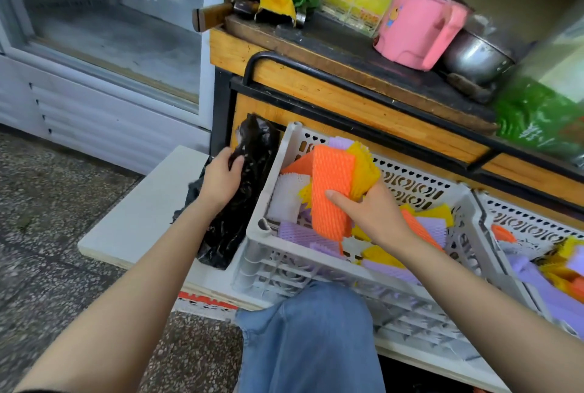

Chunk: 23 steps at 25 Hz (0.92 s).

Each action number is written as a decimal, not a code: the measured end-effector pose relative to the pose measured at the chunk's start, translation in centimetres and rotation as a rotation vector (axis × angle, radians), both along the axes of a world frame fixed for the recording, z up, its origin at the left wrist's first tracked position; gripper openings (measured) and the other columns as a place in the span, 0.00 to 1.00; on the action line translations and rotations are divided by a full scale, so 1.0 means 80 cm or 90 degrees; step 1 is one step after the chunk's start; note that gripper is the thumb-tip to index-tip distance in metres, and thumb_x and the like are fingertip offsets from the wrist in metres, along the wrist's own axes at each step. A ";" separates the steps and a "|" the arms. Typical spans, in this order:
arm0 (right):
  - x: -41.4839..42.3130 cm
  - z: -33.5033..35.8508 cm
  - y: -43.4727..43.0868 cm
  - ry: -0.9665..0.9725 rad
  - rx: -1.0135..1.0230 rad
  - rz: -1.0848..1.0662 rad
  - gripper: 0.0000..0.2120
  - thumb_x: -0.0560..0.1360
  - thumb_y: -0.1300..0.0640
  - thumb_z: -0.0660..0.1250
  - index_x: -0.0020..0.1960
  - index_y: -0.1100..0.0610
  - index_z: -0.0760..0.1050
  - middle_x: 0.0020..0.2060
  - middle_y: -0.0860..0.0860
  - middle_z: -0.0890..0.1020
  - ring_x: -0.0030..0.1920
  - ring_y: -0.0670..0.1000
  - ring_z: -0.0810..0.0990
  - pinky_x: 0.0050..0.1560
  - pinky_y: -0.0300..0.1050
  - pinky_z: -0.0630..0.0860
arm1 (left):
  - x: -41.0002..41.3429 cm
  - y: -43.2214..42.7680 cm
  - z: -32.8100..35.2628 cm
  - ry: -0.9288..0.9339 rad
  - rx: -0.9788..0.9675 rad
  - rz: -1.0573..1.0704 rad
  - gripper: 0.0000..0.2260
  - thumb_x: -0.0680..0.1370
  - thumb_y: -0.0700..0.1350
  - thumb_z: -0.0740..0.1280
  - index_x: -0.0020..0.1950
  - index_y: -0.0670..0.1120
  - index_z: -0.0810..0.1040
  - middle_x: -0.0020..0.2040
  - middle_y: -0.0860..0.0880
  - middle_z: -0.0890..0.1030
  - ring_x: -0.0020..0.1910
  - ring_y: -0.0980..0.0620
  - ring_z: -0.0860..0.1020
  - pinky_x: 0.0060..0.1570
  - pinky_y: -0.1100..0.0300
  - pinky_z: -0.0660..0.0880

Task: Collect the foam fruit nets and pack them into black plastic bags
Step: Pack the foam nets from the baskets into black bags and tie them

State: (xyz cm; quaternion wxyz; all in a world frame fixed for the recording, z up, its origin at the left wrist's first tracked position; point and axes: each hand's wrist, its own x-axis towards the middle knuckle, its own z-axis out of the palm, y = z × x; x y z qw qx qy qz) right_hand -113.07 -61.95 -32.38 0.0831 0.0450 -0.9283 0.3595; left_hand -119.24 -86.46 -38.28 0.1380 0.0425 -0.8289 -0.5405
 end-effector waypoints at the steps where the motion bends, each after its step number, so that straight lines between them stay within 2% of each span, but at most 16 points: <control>1: 0.003 0.001 0.005 -0.001 0.001 -0.005 0.44 0.63 0.31 0.67 0.70 0.55 0.64 0.50 0.46 0.81 0.47 0.45 0.81 0.42 0.41 0.79 | 0.001 0.003 0.022 0.033 0.009 -0.006 0.06 0.82 0.42 0.58 0.46 0.42 0.69 0.35 0.50 0.71 0.36 0.51 0.70 0.35 0.62 0.59; 3: 0.012 0.008 0.013 0.011 -0.008 -0.022 0.40 0.65 0.35 0.69 0.70 0.55 0.64 0.50 0.47 0.81 0.47 0.47 0.80 0.46 0.48 0.79 | 0.006 0.016 0.067 0.105 0.013 -0.036 0.05 0.82 0.42 0.57 0.47 0.44 0.68 0.35 0.52 0.71 0.37 0.52 0.70 0.34 0.61 0.60; 5: 0.022 0.021 0.021 0.043 -0.019 -0.048 0.38 0.65 0.35 0.69 0.68 0.54 0.65 0.52 0.48 0.79 0.50 0.48 0.79 0.47 0.48 0.77 | 0.015 0.036 0.110 0.176 0.003 -0.081 0.06 0.82 0.42 0.57 0.46 0.44 0.68 0.35 0.54 0.71 0.36 0.55 0.70 0.32 0.66 0.64; 7: 0.037 0.040 0.033 0.077 -0.043 -0.063 0.43 0.61 0.29 0.65 0.68 0.53 0.65 0.55 0.48 0.78 0.53 0.49 0.78 0.50 0.49 0.77 | 0.031 0.064 0.150 0.228 -0.019 -0.130 0.06 0.82 0.42 0.57 0.46 0.44 0.68 0.35 0.54 0.70 0.35 0.59 0.69 0.33 0.73 0.63; 9: 0.054 0.059 0.050 0.121 -0.075 -0.082 0.44 0.60 0.28 0.65 0.69 0.53 0.64 0.57 0.47 0.76 0.54 0.48 0.77 0.51 0.47 0.75 | 0.047 0.094 0.184 0.286 -0.033 -0.174 0.06 0.82 0.41 0.57 0.45 0.43 0.67 0.35 0.52 0.71 0.33 0.56 0.68 0.35 0.73 0.63; 10: 0.064 0.069 0.060 0.140 -0.088 -0.097 0.42 0.63 0.32 0.67 0.69 0.54 0.64 0.57 0.46 0.76 0.53 0.47 0.76 0.50 0.45 0.73 | 0.057 0.111 0.200 0.318 -0.034 -0.192 0.06 0.82 0.41 0.57 0.45 0.43 0.67 0.36 0.49 0.71 0.34 0.56 0.68 0.37 0.73 0.63; 12: 0.083 0.085 0.087 0.177 -0.103 -0.132 0.35 0.68 0.42 0.71 0.69 0.56 0.64 0.54 0.45 0.74 0.50 0.45 0.74 0.48 0.40 0.69 | 0.079 0.151 0.227 0.379 -0.024 -0.236 0.05 0.81 0.40 0.58 0.44 0.44 0.68 0.37 0.47 0.72 0.36 0.57 0.68 0.39 0.70 0.64; 13: 0.093 0.091 0.103 0.201 -0.108 -0.152 0.34 0.69 0.44 0.71 0.69 0.57 0.64 0.53 0.45 0.74 0.50 0.44 0.73 0.47 0.38 0.68 | 0.090 0.173 0.239 0.403 -0.023 -0.264 0.05 0.80 0.39 0.59 0.44 0.44 0.69 0.38 0.47 0.72 0.37 0.57 0.68 0.40 0.66 0.65; 16: 0.125 0.106 0.155 0.256 -0.123 -0.229 0.39 0.65 0.33 0.68 0.66 0.58 0.67 0.50 0.48 0.79 0.47 0.45 0.78 0.44 0.39 0.71 | 0.125 0.239 0.257 0.438 -0.047 -0.357 0.05 0.80 0.40 0.59 0.47 0.40 0.72 0.39 0.47 0.74 0.39 0.55 0.70 0.43 0.59 0.66; 19: 0.169 0.111 0.219 0.269 -0.136 -0.311 0.43 0.62 0.28 0.66 0.60 0.63 0.70 0.44 0.52 0.79 0.40 0.45 0.78 0.38 0.37 0.71 | 0.159 0.307 0.253 0.455 -0.066 -0.438 0.06 0.81 0.41 0.58 0.48 0.40 0.72 0.41 0.46 0.75 0.42 0.51 0.73 0.46 0.54 0.70; 22: 0.224 0.100 0.287 0.280 -0.138 -0.413 0.43 0.59 0.26 0.65 0.57 0.62 0.72 0.47 0.56 0.80 0.47 0.54 0.79 0.46 0.47 0.75 | 0.196 0.376 0.229 0.420 -0.094 -0.510 0.07 0.81 0.42 0.57 0.49 0.40 0.72 0.44 0.45 0.76 0.44 0.47 0.74 0.48 0.49 0.71; 23: 0.244 0.096 0.306 0.272 -0.136 -0.443 0.41 0.59 0.28 0.65 0.56 0.62 0.72 0.46 0.56 0.81 0.46 0.54 0.79 0.45 0.47 0.74 | 0.210 0.398 0.217 0.402 -0.103 -0.542 0.07 0.82 0.42 0.57 0.50 0.40 0.72 0.45 0.45 0.75 0.44 0.47 0.74 0.48 0.48 0.70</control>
